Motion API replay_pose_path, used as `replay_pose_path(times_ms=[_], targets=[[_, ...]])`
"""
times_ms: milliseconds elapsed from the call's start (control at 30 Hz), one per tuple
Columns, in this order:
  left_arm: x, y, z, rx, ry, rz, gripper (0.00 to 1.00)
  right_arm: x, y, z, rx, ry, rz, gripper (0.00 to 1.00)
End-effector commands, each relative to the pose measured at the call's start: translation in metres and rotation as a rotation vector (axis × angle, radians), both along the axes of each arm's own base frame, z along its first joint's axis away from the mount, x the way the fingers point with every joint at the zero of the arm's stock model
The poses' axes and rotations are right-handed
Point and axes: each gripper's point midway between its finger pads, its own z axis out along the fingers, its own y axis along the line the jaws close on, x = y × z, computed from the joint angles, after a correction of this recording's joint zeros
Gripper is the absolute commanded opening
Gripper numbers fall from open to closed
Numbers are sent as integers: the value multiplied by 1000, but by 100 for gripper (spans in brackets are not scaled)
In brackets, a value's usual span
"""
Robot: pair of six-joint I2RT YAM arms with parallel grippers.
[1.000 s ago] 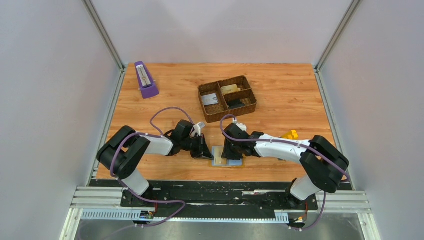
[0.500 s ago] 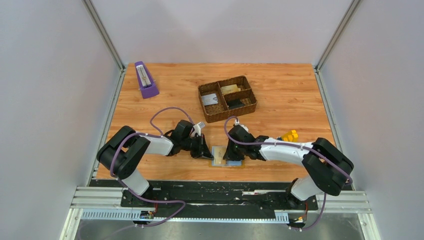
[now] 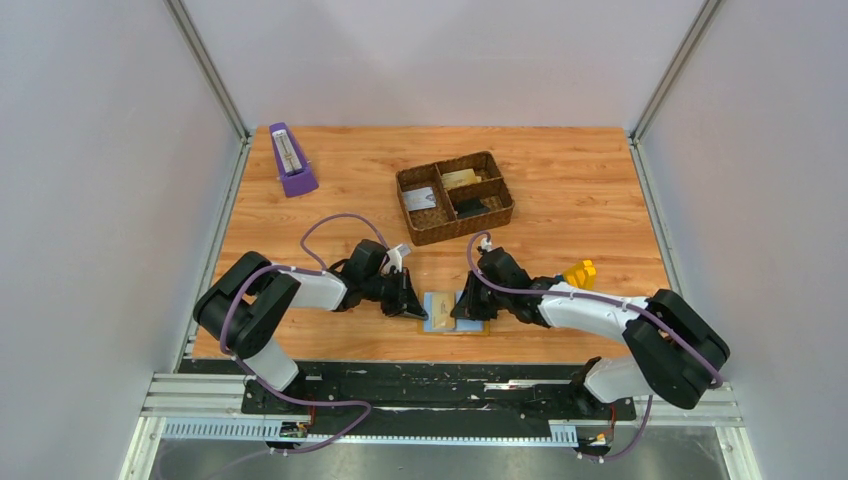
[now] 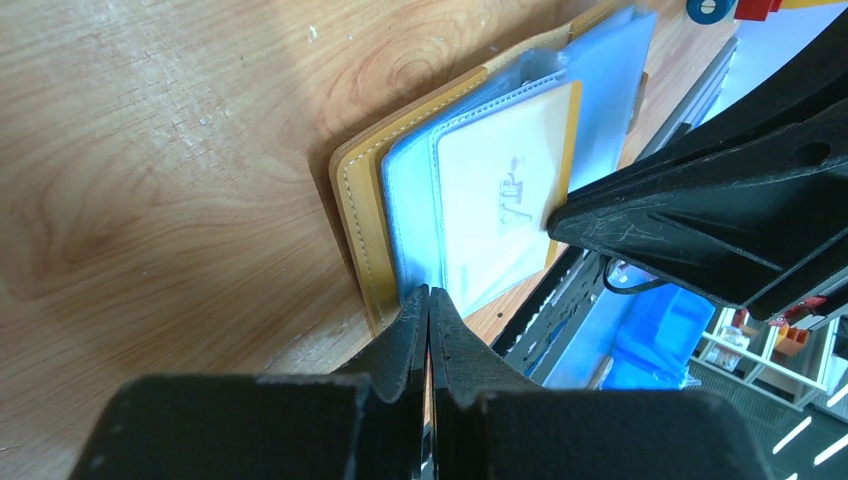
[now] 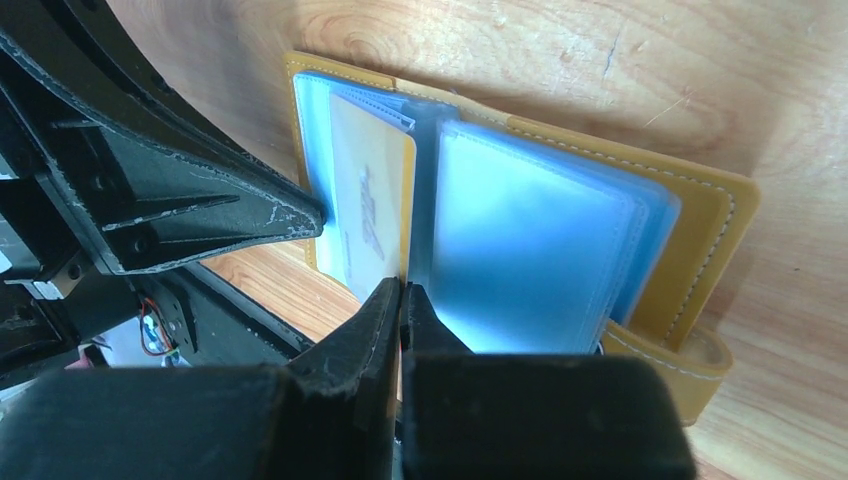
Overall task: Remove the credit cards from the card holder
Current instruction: Remove the credit card from the card holder.
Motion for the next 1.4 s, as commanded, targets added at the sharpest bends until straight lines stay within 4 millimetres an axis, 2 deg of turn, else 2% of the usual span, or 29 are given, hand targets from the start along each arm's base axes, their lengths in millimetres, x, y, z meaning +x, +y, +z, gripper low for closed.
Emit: replay_pose_path(times_ms=[0, 33, 133, 167, 233, 333, 600, 667, 700, 767, 1000, 1367], targets=[[-6, 25, -36, 165, 19, 23, 6, 1, 4, 4, 38, -29, 48, 0], [-6, 24, -36, 166, 18, 23, 6, 1, 6, 6, 49, -30, 56, 0], [-6, 24, -35, 164, 19, 22, 6, -1, 14, 12, 96, -32, 84, 10], [-6, 24, -35, 165, 20, 23, 6, 0, 18, 16, 125, -38, 93, 9], [-5, 24, -35, 164, 18, 24, 6, 0, 24, 20, 184, -33, 107, 0], [-4, 23, -34, 166, 17, 22, 6, -1, 25, 22, 244, -17, 107, 0], [-5, 25, -37, 182, 24, 16, 6, 6, 12, 25, 254, -15, 64, 0], [-5, 25, -38, 186, 26, 17, 6, 8, 9, 26, 252, -9, 61, 10], [-5, 25, -38, 187, 25, 16, 6, 8, 8, 26, 253, -8, 64, 11], [-5, 26, -38, 188, 25, 17, 6, 7, 8, 27, 263, -5, 79, 0], [-3, 25, -38, 195, 27, 16, 6, 10, 10, 31, 293, -9, 76, 0], [-4, 28, -42, 211, 36, 26, 6, 8, -3, 39, 288, -16, 46, 0]])
